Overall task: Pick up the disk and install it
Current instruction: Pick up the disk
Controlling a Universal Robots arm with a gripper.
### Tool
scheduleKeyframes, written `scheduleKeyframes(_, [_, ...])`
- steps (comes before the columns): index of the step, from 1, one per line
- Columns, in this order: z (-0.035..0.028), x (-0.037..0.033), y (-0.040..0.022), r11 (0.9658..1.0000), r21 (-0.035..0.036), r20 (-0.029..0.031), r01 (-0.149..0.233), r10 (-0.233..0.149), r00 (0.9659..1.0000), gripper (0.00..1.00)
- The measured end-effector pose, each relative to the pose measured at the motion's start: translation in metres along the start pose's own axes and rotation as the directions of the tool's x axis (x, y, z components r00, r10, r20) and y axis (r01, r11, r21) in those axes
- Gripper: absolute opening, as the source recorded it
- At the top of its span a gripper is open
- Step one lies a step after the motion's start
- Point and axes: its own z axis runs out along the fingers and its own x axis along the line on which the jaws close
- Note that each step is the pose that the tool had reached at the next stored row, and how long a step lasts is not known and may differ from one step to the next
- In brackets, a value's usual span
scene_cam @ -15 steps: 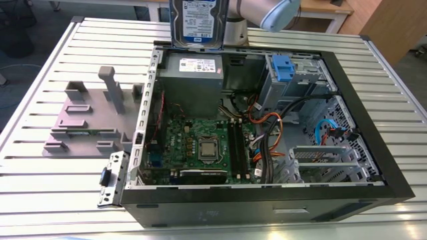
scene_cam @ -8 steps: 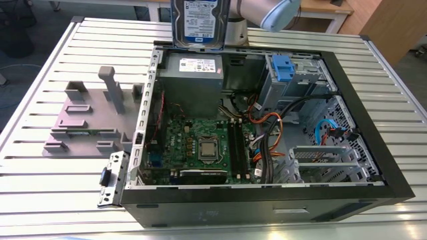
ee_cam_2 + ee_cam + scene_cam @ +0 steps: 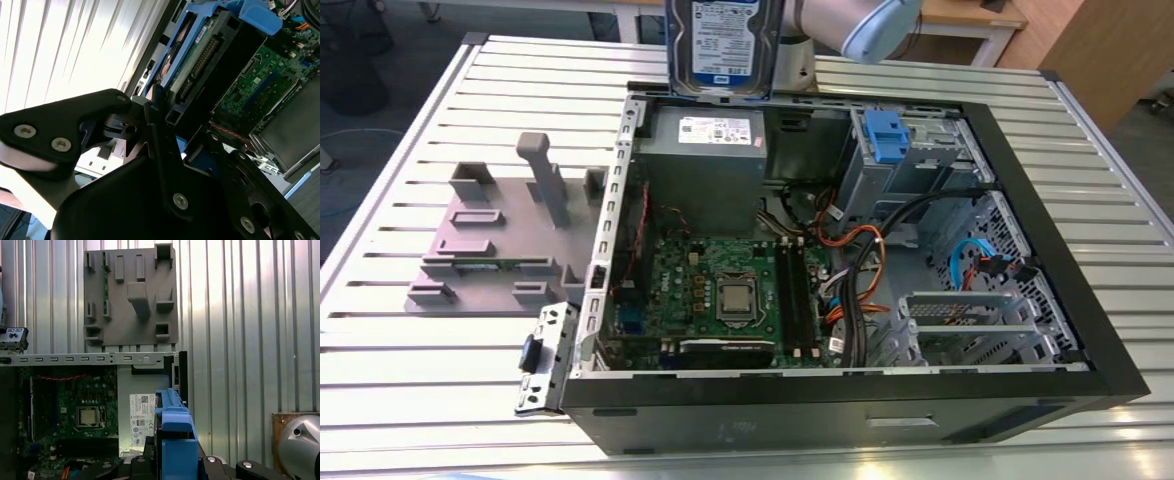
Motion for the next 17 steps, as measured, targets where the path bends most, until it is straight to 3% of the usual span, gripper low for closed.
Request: scheduleKeyframes(17, [0.0, -0.0003, -0.0076, 1.0, 0.0, 0.0, 0.0, 0.0, 1.0, 0.36])
